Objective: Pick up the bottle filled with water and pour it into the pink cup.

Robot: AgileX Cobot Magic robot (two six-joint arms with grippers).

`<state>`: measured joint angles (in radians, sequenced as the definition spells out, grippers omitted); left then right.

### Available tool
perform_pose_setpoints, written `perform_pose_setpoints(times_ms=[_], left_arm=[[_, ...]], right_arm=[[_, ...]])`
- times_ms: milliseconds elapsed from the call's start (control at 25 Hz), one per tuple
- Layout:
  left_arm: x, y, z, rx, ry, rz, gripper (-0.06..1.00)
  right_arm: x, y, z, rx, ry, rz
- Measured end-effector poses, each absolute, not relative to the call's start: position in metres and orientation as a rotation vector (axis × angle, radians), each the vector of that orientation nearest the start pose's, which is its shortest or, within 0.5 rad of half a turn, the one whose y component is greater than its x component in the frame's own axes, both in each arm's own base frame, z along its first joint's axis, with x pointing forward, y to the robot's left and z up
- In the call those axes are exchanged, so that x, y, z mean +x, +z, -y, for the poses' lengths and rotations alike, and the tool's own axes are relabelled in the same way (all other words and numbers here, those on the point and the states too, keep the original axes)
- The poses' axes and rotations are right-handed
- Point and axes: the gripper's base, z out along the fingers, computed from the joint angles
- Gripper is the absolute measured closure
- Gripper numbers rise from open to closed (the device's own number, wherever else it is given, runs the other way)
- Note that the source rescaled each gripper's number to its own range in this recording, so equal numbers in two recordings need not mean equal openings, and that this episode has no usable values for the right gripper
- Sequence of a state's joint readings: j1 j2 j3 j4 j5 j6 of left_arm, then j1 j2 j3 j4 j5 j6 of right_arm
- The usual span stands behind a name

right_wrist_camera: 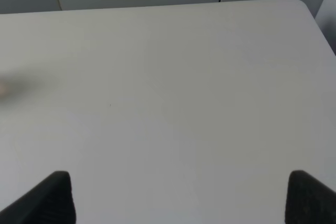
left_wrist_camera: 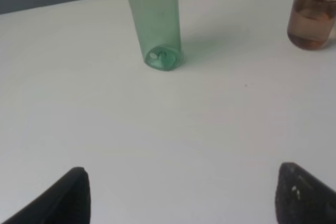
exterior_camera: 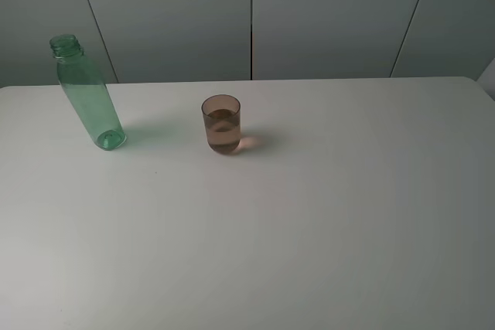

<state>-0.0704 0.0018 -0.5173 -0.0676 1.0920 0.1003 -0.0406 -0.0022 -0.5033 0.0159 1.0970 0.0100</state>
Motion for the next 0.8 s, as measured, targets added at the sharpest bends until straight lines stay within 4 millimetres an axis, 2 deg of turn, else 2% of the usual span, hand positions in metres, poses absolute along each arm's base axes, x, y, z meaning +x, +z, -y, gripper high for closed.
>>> perform_pose_setpoints(times_ms=[800], left_arm=[[-0.0084, 0.2797, 0.0022, 0.145, -0.049, -2.051, 0.44]], right_arm=[[-0.0071, 0.2753, -0.0016, 0.051, 0.0, -2.074]])
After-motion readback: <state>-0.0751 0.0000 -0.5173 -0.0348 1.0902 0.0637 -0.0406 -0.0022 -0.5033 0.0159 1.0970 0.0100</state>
